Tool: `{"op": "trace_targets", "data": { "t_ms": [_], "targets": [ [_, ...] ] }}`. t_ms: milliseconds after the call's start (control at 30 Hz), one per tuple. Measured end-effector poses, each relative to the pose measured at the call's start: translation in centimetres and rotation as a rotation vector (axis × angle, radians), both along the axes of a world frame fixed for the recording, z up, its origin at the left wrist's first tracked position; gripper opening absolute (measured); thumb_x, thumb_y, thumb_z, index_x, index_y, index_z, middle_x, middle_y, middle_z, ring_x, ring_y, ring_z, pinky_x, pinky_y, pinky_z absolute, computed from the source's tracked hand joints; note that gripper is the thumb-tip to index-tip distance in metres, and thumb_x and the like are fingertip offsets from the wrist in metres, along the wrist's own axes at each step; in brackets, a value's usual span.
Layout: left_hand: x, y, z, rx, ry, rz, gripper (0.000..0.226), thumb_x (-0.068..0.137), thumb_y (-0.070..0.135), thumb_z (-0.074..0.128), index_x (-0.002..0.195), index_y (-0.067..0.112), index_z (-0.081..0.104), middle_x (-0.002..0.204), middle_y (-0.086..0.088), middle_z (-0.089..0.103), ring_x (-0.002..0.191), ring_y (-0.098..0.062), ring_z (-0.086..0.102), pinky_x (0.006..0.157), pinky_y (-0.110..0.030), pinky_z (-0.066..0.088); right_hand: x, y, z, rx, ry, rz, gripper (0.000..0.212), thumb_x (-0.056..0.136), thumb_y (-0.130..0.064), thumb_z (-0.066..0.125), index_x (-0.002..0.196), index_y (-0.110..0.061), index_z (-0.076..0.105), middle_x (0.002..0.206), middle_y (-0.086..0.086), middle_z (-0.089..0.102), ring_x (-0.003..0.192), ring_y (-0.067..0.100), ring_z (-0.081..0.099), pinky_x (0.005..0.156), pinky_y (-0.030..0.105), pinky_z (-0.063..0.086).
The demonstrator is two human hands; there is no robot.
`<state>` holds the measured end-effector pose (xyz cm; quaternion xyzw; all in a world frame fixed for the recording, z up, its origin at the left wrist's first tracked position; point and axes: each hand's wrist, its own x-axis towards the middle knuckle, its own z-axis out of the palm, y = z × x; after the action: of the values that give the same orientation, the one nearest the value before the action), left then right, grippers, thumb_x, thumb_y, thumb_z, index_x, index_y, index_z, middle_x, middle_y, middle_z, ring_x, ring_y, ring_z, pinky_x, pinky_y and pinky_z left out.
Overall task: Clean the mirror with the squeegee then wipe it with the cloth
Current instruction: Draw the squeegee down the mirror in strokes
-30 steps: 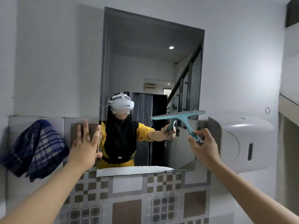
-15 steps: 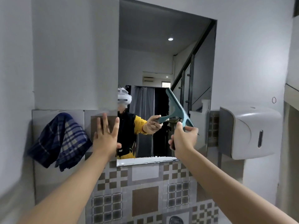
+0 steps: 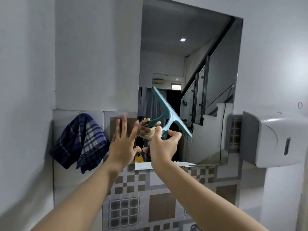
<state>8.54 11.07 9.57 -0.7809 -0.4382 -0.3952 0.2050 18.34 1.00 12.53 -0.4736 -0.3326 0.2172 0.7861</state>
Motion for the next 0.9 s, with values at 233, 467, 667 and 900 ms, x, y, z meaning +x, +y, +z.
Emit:
{"op": "trace_targets", "data": {
  "t_ms": [233,467,667,900],
  "targets": [
    [-1.1,0.4,-3.1,0.073,0.112,-0.018,0.115,0.060,0.054,0.078,0.149,0.016,0.015,0.154,-0.026,0.005,0.141,-0.041,0.012,0.101,-0.051,0.037,0.1,-0.9,-3.4,0.017,-0.393,-0.009,0.024,0.089,-0.036,0.062,0.088,-0.035,0.039,0.074,0.007,0.061,0.056,0.031,0.059,0.053,0.053,0.056],
    [-0.9,-0.1,-6.5,0.067,0.102,0.002,0.110,0.058,0.052,0.081,0.146,0.014,0.028,0.153,-0.026,0.015,0.139,-0.041,0.018,0.101,-0.046,0.037,3.5,-1.2,-4.4,0.052,-0.684,-0.133,0.021,0.089,-0.029,0.065,0.095,-0.027,0.045,0.066,-0.004,0.058,0.040,0.010,0.049,0.037,0.032,0.047],
    [-0.9,0.3,-6.8,0.032,0.055,-0.020,0.110,0.062,0.050,0.078,0.149,0.020,0.018,0.156,-0.019,0.005,0.142,-0.037,0.012,0.098,-0.044,0.041,8.2,-1.7,-3.5,0.020,-0.946,-0.206,0.027,0.087,-0.028,0.068,0.104,-0.016,0.052,0.056,-0.018,0.047,0.040,0.005,0.046,0.036,0.015,0.031],
    [-1.0,0.5,-7.0,-0.019,0.057,-0.005,0.111,0.065,0.055,0.073,0.150,0.026,0.007,0.157,-0.013,-0.007,0.143,-0.033,0.004,0.093,-0.047,0.046,12.7,-2.1,-2.3,-0.015,-1.148,-0.260,0.032,0.087,-0.033,0.068,0.111,-0.016,0.054,0.069,-0.007,0.061,0.043,0.016,0.051,0.039,0.028,0.043]
  ]
}}
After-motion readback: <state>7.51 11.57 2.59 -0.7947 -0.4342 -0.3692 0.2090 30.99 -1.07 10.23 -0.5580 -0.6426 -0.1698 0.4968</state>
